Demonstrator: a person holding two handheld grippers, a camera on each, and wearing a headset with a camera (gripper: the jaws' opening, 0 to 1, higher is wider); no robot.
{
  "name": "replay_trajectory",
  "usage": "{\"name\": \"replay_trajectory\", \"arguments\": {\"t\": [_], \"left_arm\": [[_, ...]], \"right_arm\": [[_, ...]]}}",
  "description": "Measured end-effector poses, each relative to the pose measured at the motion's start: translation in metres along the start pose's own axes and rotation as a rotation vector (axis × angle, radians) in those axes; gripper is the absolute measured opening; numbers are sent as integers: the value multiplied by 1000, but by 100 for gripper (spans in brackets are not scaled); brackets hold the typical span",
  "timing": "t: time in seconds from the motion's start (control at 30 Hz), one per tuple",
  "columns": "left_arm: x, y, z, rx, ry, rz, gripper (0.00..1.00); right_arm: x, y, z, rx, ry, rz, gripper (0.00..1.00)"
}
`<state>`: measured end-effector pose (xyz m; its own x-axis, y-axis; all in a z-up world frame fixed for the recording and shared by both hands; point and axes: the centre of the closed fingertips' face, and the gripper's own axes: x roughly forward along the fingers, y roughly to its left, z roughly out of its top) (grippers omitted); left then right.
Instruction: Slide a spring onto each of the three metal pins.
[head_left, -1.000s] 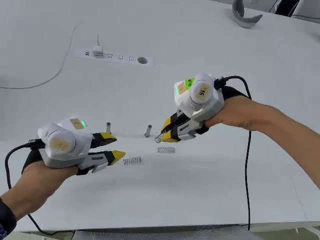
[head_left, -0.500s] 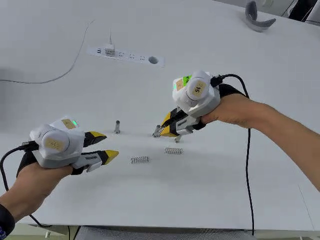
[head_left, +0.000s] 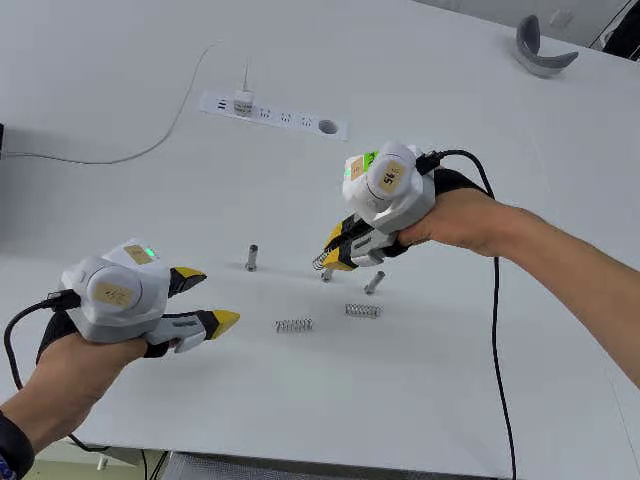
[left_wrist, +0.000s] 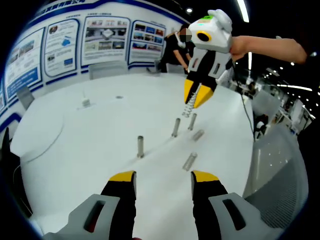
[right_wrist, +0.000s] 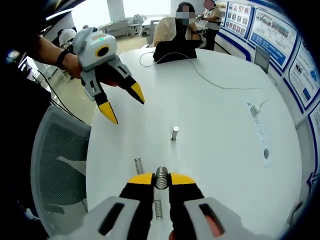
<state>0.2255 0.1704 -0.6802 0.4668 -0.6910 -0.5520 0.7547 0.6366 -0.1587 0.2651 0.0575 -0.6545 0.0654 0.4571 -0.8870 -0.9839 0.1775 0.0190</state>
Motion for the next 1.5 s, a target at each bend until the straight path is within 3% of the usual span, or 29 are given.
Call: {"name": "replay_trajectory", "arguments": {"t": [0.47,0.8,1.5], "left_arm": [[-9,15,-15,-44,5,39,53],[-17,20,-22,-68,3,63,56],[-23,19,-33,-94,6,73,57]], "right_arm": [[17,-12,11,-23,13,21,12],[31,-18,24,-50,23,33,12],[55,-32,55,-108,34,53,12]]}}
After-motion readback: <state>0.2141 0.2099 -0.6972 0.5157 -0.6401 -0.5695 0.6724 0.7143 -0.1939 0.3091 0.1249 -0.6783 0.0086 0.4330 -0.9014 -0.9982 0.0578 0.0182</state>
